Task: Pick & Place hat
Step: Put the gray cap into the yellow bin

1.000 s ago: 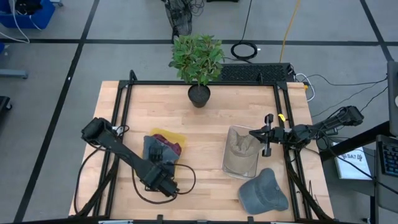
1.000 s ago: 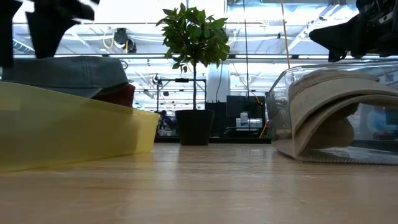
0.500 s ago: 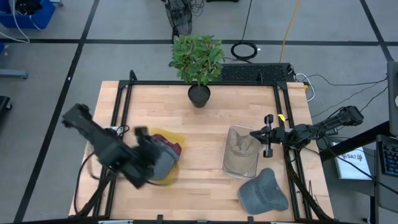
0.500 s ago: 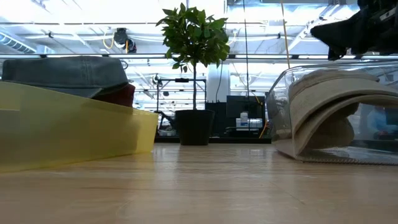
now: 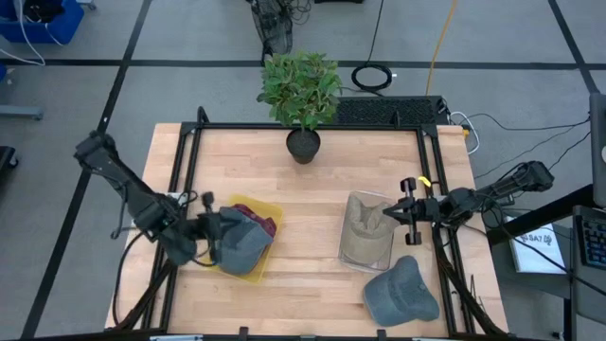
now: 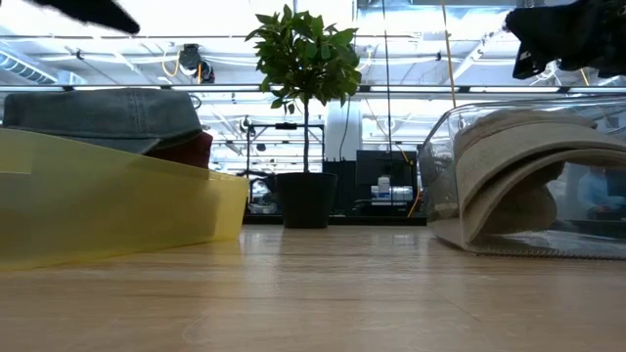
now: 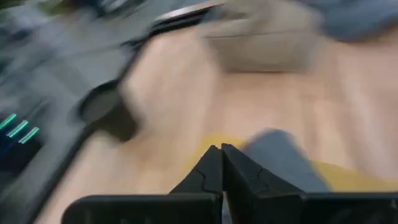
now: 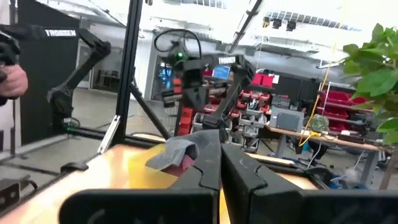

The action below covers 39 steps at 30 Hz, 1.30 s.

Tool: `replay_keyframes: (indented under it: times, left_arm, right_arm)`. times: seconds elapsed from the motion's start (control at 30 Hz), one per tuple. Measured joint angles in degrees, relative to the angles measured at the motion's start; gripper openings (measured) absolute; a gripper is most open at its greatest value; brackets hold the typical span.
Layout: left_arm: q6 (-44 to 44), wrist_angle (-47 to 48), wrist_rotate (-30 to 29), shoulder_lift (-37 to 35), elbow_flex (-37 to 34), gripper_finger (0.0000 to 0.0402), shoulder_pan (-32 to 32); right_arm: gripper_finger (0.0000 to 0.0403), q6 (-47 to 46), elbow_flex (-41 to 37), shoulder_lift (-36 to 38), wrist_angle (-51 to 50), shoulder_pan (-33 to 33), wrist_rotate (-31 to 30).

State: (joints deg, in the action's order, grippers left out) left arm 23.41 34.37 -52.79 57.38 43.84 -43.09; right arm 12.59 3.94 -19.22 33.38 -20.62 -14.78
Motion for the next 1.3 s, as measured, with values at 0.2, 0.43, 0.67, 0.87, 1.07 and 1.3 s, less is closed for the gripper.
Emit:
replay_keyframes:
  times: [0.2,0.43,0.67,0.87,1.07,1.3]
  left_arm:
    - [-26.19,-33.35,17.32,-10.44,-16.8,0.0006,7.81]
    - [-31.98,-32.17,20.76,-26.82,-21.44,0.0006,13.62]
    - [-29.41,-32.97,20.86,-34.37,-26.09,0.001,13.66]
    - [-29.21,-34.85,20.86,-33.92,-29.89,0.0032,13.66]
    - [-28.43,-42.59,21.33,-33.79,-33.24,0.0034,13.66]
    - [-27.42,-43.8,21.33,-33.79,-33.29,0.0035,13.66]
  right_arm:
    - [0.0,3.45,10.25,-5.91,-8.03,-0.07,-0.18]
    - [0.0,-2.96,33.33,-21.39,-37.44,-4.37,-8.11]
    - [0.0,-21.01,59.65,-42.97,-69.95,-14.66,-9.1]
    - [0.0,-44.33,81.08,-61.16,-97.74,-23.77,-7.32]
    - [0.0,-62.67,93.2,-75.05,-110.09,-30.41,-1.37]
    - [0.0008,-76.52,93.21,-83.63,-107.45,-32.86,6.9]
